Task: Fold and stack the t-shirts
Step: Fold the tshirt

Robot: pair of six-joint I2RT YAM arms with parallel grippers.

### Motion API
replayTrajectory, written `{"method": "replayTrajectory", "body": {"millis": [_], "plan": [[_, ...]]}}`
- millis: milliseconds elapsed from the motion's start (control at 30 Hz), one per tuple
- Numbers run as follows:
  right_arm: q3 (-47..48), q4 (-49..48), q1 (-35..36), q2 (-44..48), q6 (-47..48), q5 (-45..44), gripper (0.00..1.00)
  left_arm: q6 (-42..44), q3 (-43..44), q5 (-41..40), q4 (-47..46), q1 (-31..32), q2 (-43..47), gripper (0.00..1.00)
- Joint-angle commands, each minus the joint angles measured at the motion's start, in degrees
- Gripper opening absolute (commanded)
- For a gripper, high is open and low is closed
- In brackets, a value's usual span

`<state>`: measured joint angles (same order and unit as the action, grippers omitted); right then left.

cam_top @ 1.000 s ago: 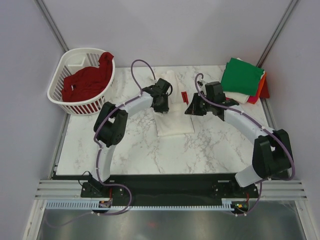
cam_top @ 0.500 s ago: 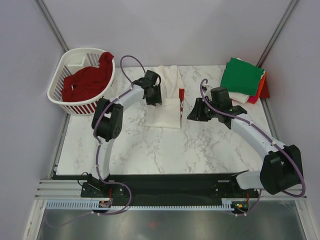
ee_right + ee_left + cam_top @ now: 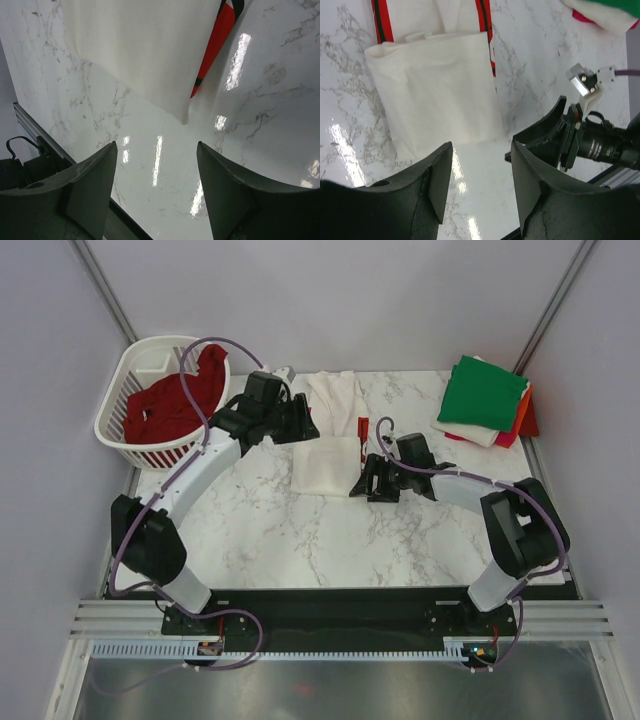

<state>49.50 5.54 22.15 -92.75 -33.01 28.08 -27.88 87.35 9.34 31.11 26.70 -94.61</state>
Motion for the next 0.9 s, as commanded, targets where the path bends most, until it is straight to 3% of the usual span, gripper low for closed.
{"method": "replayTrajectory", "body": {"millis": [0,133,333,433,467,500,700,867], "plan": [[0.2,-8.5,0.3,-4.0,-3.5,1.1,0.72,0.5,-6.7,-0.4,1.1,-0.1,3.2,0.57],[2.4,-8.9,0.8,-9.2,-4.6,-0.2,0.69,-1.1,-15.3,-0.4,0.3,0.0,6.3,0.55],[3.6,-10.7,1.2,-13.2,-5.7,-0.8,0.59,-1.1,-21.3,-2.0,-1.2,0.0,9.4,0.54],[3.5,-10.9,1.3,-14.2,-5.7,-0.7,0.37,-1.3,-22.7,-2.0,-1.9,0.0,9.4,0.54],[3.3,-11.0,1.4,-14.1,-5.5,-0.7,0.21,-1.7,-23.0,-1.8,-2.1,0.0,9.4,0.54],[2.9,-11.0,1.4,-13.9,-5.4,-0.8,0.16,-2.1,-23.5,-1.7,-2.5,0.0,9.4,0.54],[2.0,-10.3,1.3,-13.2,-5.2,-0.4,0.0,-3.8,-28.1,-3.6,-7.6,0.0,8.0,0.57],[0.9,-8.4,1.3,-10.5,-4.4,-0.7,0.0,-5.3,-30.7,-4.5,-11.9,0.0,3.1,0.56]]}}
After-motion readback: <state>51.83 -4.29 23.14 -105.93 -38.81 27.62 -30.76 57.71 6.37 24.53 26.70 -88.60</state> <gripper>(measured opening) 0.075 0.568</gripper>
